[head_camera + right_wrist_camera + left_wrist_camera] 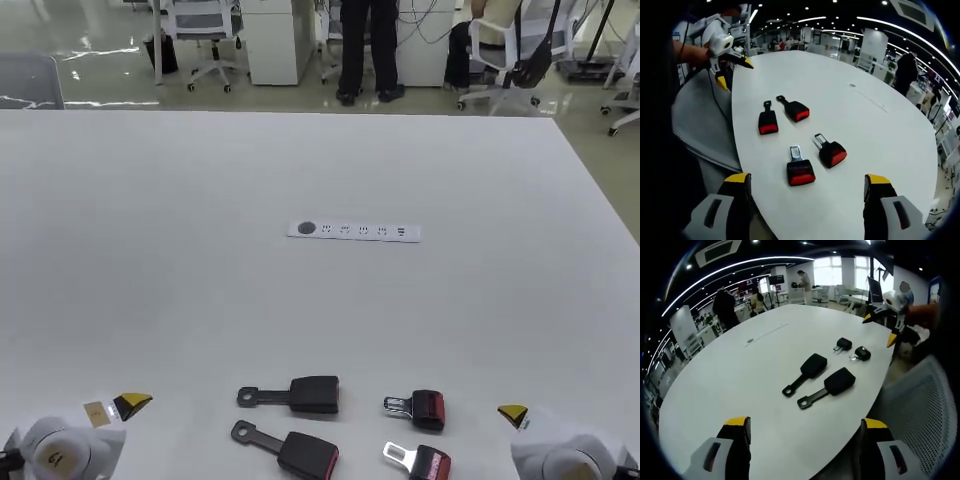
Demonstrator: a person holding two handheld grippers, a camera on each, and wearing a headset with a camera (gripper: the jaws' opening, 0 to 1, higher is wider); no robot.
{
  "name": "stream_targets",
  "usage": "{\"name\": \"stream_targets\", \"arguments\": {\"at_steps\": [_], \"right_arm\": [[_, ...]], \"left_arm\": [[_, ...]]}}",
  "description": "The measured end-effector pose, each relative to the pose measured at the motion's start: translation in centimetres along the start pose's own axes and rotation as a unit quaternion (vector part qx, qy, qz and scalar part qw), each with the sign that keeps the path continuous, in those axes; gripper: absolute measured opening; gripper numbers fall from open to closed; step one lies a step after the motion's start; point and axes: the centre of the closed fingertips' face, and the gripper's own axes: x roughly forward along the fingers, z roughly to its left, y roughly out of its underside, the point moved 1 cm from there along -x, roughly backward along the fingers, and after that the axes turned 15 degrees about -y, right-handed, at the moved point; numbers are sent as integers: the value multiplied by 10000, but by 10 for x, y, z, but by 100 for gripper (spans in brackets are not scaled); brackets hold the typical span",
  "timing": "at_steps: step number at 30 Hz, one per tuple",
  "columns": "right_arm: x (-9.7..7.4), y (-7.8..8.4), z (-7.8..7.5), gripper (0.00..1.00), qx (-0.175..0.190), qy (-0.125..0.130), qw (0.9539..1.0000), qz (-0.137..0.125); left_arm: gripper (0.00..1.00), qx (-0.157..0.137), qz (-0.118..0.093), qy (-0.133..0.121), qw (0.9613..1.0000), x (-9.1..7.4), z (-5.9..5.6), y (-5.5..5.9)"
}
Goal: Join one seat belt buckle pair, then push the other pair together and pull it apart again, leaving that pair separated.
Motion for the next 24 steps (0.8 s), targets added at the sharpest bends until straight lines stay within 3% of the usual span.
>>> {"name": "stream_targets", "arguments": {"at_steps": [4,12,15,24], "right_arm": [[2,1,0,93,0,-14,10000,13],[3,-1,4,90,-179,-14,9998,-24],[3,0,7,90,-124,-12,9999,-39],[3,1,8,90,-50,4,10000,-27]], "left_arm": [[90,46,22,-64,10000,2,1,2],[88,154,2,31,9999,5,-8,3],[80,193,61,118,9997,6,-9,7],[84,263,47,81,9996,9,-6,10]]}}
